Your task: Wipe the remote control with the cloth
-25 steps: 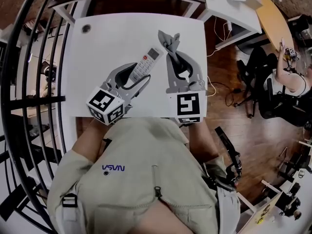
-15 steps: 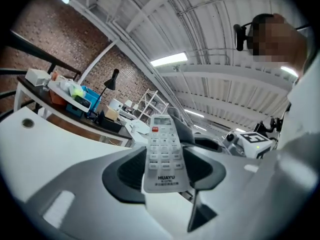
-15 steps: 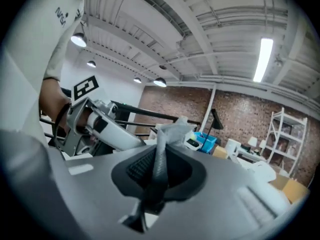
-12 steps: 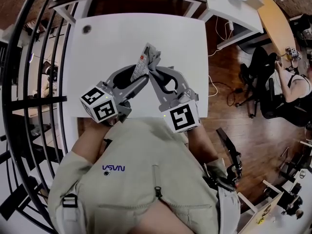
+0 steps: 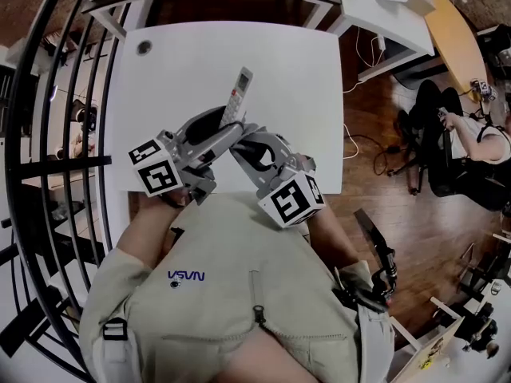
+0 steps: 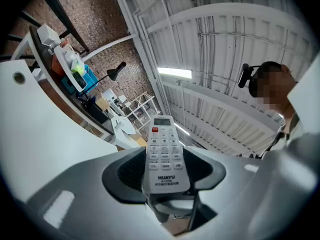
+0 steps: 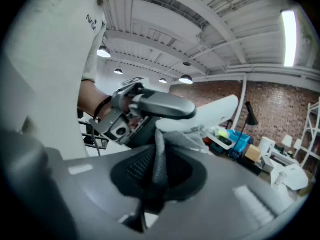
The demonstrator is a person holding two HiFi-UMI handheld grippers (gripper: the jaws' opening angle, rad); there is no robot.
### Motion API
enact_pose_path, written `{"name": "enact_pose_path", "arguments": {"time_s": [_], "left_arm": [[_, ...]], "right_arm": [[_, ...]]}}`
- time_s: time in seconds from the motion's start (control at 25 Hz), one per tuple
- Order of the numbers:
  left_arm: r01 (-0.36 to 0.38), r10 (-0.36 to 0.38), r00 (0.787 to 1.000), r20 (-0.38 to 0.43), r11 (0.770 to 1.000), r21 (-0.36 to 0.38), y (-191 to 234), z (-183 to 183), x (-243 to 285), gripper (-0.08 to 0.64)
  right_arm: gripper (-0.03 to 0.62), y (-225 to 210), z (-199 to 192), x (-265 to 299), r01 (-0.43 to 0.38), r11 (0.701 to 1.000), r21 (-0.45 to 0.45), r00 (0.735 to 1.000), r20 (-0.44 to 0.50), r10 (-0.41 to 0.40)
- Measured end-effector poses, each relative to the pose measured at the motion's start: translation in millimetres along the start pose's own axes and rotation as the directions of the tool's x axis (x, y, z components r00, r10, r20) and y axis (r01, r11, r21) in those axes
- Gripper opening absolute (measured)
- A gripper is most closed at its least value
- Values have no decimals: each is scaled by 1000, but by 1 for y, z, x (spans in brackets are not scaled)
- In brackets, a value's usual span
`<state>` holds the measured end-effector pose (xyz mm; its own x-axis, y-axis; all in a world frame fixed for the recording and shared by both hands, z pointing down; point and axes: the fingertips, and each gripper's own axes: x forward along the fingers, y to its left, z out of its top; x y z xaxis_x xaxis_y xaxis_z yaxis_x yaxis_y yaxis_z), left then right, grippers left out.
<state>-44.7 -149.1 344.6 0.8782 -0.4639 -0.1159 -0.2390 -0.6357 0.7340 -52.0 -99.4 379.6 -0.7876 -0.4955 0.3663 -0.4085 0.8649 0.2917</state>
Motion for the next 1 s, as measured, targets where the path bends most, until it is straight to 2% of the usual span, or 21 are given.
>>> {"name": "enact_pose_path", "arguments": {"time_s": [0.08, 0.16, 0.2, 0.24, 0.32, 0.4, 0.52, 0.6, 0.72, 0.8, 0.88, 0.92, 0.96, 1.0], "left_arm": [[12, -12, 1000, -1, 1000, -12, -2, 0, -1, 242], [25, -26, 1000, -13, 999, -25, -5, -4, -2, 242], [35, -36, 999, -24, 999, -34, -7, -8, -1, 242], [46, -48, 998, -38, 998, -42, -9, -13, -1, 242], [59, -62, 996, -63, 997, -49, -13, -22, 1, 242], [58, -62, 996, -70, 997, -56, -14, -26, 3, 242], [39, -42, 998, -50, 997, -64, -10, -22, 1, 242], [17, -20, 999, -45, 998, -63, -6, -20, -1, 242], [-24, 21, 998, -63, 999, -43, 1, -24, -2, 242], [-76, 77, 993, -84, 997, 19, 11, -30, -3, 242], [-159, 175, 978, -116, 978, 132, 31, -41, -7, 242], [-204, 235, 962, -137, 957, 206, 44, -48, -10, 242], [-245, 301, 940, -160, 924, 294, 58, -57, -13, 242], [-277, 368, 912, -182, 879, 389, 72, -65, -17, 242]], "right_arm": [[32, -33, 3, -6, 140, 989, 45, 990, 27, -141], [33, -74, 5, -19, 300, 945, 133, 949, 54, -309], [34, -90, 6, -26, 350, 923, 160, 931, 54, -362], [34, -100, 6, -29, 371, 914, 162, 922, 51, -383], [34, -102, 6, -27, 344, 932, 113, 936, 40, -350], [34, -88, 5, -18, 273, 960, 59, 961, 23, -275], [34, -55, 2, -6, 172, 984, 38, 985, 13, -172], [34, -34, -2, -2, 117, 992, 39, 993, -2, -117], [35, -21, -10, -1, 79, 991, 106, 997, 6, -80], [35, -23, -22, -3, 98, 983, 155, 995, -4, -99], [35, -32, -44, -4, 158, 969, 191, 987, -66, -149], [35, -36, -59, -5, 192, 959, 208, 979, -109, -172], [35, -39, -74, -5, 221, 949, 223, 970, -155, -189], [37, -40, -90, -5, 243, 940, 238, 959, -204, -196]]}}
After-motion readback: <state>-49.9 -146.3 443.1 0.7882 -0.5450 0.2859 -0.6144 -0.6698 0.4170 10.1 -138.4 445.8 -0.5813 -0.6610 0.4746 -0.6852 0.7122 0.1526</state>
